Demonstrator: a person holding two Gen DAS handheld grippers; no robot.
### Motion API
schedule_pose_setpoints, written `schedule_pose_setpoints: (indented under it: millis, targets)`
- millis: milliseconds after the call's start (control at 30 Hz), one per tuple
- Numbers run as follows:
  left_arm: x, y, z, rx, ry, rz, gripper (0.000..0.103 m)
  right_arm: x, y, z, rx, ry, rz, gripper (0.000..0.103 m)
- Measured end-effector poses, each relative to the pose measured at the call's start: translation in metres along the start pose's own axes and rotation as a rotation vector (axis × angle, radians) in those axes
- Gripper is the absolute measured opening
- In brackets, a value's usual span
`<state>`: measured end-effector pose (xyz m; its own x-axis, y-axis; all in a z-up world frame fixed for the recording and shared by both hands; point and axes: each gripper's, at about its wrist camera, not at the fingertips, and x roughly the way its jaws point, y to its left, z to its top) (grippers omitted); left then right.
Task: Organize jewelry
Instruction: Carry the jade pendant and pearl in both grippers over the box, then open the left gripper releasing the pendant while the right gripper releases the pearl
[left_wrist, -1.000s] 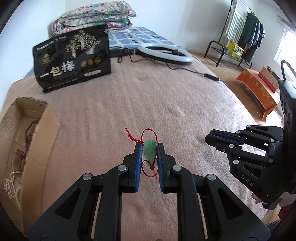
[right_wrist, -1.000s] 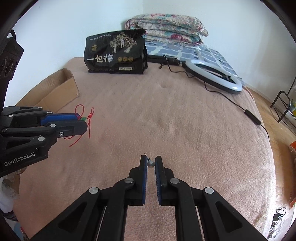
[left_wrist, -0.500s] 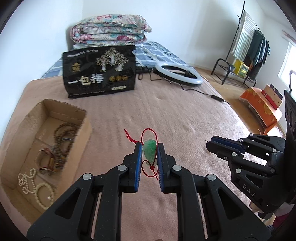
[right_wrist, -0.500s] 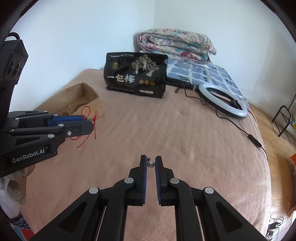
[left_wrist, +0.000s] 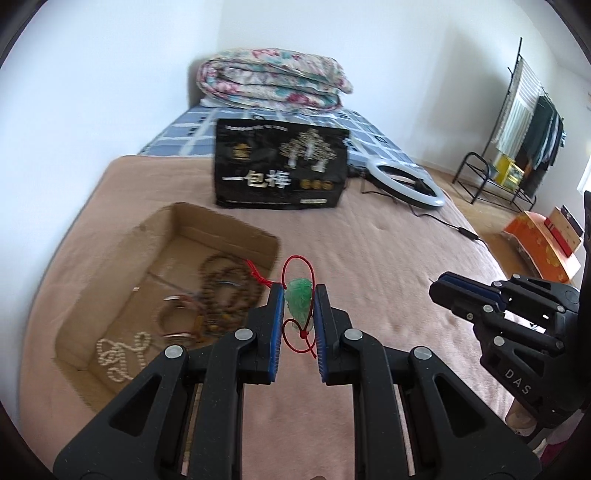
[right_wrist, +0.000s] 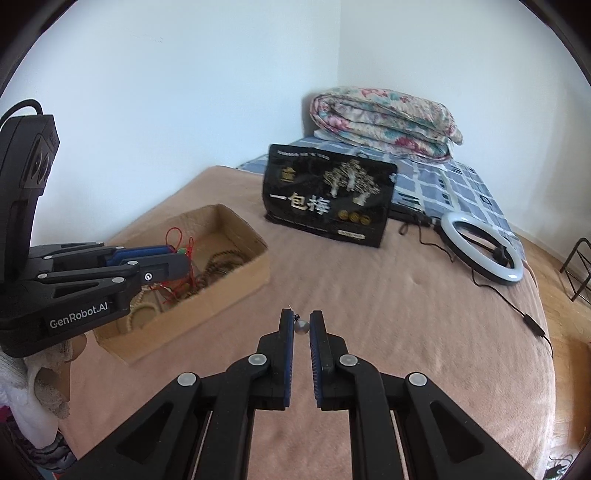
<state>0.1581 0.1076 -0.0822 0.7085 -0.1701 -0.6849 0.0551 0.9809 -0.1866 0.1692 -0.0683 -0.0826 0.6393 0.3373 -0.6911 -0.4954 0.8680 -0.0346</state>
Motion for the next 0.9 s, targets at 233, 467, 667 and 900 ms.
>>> schedule_pose_setpoints:
  millis: [233,467,667,900]
  targets:
    - [-0.015,0.037,-0.002,-0.031,-0.018,0.046,0.014,0.012,0.029,0.015,-0.008,-0.016,0.054,0.006]
    - [-0.025,0.069,-0.007,-0.069,-0.023,0.085,0.014,0.027,0.054,0.027,-0.025,-0.020,0.097,0.006]
    - [-0.028,0.093,-0.015,-0.094,-0.006,0.115,0.014,0.044,0.073,0.032,-0.032,-0.012,0.134,0.006]
    - [-0.029,0.112,-0.024,-0.107,0.010,0.151,0.014,0.065,0.093,0.039,-0.042,0.001,0.173,0.006]
